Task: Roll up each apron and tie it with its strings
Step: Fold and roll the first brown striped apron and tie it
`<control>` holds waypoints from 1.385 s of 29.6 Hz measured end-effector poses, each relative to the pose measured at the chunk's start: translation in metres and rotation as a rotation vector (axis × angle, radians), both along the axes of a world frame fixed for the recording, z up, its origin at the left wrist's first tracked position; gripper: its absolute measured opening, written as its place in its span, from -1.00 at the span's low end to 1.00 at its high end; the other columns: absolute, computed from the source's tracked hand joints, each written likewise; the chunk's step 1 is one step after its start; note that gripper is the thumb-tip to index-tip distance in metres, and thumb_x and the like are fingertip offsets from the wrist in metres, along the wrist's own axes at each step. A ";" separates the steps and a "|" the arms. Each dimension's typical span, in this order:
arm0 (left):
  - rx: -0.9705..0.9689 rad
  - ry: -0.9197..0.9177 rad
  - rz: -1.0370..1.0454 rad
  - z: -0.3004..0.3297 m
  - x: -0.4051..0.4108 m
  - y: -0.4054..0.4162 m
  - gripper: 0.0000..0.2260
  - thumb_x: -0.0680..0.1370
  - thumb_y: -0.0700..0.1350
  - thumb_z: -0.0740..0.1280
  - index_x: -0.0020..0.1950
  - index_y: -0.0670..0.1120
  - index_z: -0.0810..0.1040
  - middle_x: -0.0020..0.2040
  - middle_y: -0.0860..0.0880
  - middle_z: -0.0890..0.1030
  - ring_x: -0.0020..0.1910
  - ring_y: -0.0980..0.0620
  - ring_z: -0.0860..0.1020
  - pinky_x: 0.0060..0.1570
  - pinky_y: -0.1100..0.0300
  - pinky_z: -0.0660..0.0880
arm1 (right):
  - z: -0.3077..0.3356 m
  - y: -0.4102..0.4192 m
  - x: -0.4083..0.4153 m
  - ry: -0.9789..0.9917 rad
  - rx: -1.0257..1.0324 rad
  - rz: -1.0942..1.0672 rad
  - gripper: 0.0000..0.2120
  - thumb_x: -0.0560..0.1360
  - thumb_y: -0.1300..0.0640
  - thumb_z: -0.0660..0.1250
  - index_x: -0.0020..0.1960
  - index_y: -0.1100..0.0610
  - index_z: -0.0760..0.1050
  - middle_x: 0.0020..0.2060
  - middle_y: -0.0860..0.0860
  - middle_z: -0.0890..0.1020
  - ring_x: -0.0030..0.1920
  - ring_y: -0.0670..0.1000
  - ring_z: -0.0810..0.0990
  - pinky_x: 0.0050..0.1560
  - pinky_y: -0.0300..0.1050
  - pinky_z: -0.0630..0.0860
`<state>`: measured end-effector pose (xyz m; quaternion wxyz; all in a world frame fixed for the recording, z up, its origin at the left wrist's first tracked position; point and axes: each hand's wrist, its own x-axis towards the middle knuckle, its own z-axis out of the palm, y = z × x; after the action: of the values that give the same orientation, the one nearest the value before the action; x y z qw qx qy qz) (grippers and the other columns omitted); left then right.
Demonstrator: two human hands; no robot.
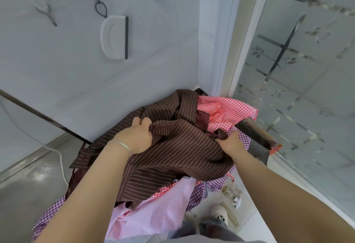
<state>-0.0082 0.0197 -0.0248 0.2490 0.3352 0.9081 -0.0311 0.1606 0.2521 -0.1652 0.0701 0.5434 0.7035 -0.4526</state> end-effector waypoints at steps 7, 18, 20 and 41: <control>0.535 -0.147 0.653 -0.030 -0.024 -0.029 -0.27 0.52 0.02 0.41 0.54 -0.04 0.06 0.44 -0.24 0.29 0.34 -0.23 0.40 0.29 -0.08 0.39 | 0.025 -0.010 -0.007 0.196 -0.184 -0.009 -0.77 0.58 0.09 0.27 0.18 0.17 0.53 0.13 0.10 0.61 0.07 0.14 0.57 0.19 0.01 0.47; 0.786 -0.335 0.795 -0.051 -0.031 -0.024 -0.58 0.54 0.00 0.36 0.34 -0.14 0.46 0.27 -0.07 0.53 0.24 -0.08 0.49 0.32 -0.07 0.39 | 0.098 -0.008 -0.029 0.477 -0.449 -0.229 -0.78 0.53 0.02 0.37 0.05 0.16 0.60 -0.08 0.10 0.71 -0.04 0.14 0.68 0.08 0.03 0.59; 0.855 -0.314 0.745 -0.041 -0.024 -0.017 -0.68 0.56 -0.02 0.34 0.27 -0.12 0.52 0.19 -0.05 0.58 0.20 -0.05 0.52 0.31 -0.03 0.40 | 0.107 -0.007 -0.031 0.511 -0.396 -0.178 -0.79 0.54 0.01 0.35 0.03 0.13 0.62 -0.10 0.07 0.72 -0.06 0.12 0.69 0.09 0.04 0.59; 1.162 -0.189 0.172 0.077 0.051 0.047 -0.94 0.54 -0.06 0.38 -0.11 0.01 0.53 -0.27 0.13 0.53 -0.32 0.27 0.46 -0.26 0.43 0.39 | 0.213 -0.056 -0.028 0.935 -0.411 0.058 -0.86 0.54 0.14 0.35 -0.06 0.07 0.70 -0.09 0.14 0.71 -0.11 0.08 0.68 -0.02 -0.03 0.61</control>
<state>0.0427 0.0665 0.0526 0.1060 0.3430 0.7743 0.5212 0.1331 0.1963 0.0479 -0.1342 0.2382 0.5709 -0.7742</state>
